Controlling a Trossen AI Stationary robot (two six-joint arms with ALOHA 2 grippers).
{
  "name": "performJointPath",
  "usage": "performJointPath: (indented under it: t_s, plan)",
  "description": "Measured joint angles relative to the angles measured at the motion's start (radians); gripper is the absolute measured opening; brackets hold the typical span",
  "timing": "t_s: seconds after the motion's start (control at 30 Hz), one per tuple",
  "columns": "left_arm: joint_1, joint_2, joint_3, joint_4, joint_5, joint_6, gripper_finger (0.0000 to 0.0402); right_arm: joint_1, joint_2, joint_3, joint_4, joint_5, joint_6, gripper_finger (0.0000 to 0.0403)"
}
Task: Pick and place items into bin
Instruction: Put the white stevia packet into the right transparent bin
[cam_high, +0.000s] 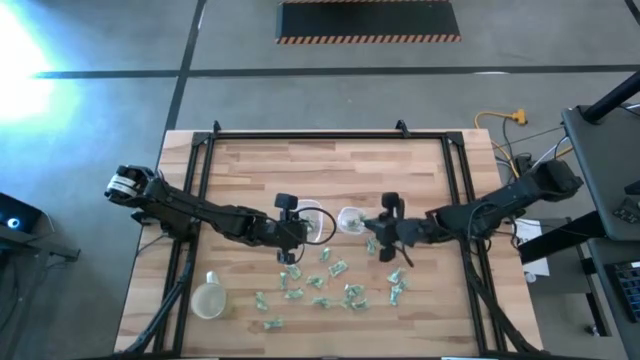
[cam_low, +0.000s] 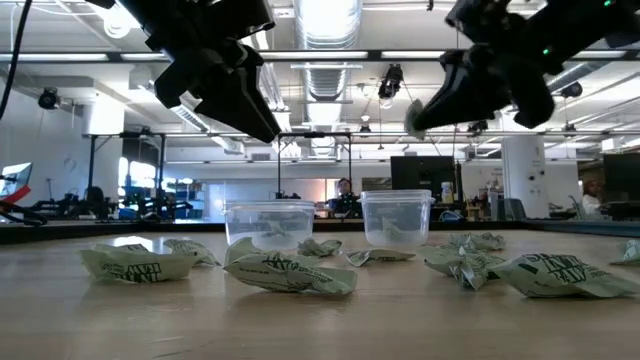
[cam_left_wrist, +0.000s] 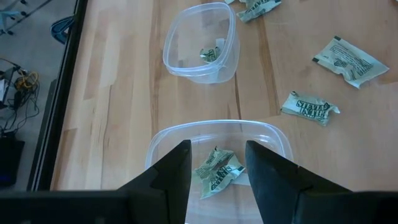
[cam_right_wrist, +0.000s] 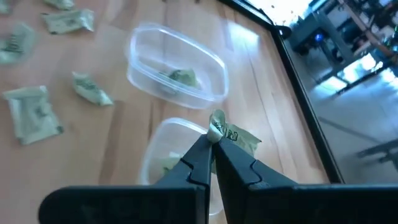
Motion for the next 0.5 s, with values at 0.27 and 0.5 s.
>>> performJointPath:
  t_s: [0.27, 0.5]
  plan:
    - [0.000, 0.000, 0.000, 0.000, 0.003, 0.000, 0.0135, -0.127, 0.106, -0.013, 0.079, -0.123, 0.013, 0.0011]
    - [0.000, 0.000, 0.000, -0.001, 0.003, 0.000, 0.0135, -0.158, 0.162, -0.011, 0.096, -0.126, 0.008, 0.0011]
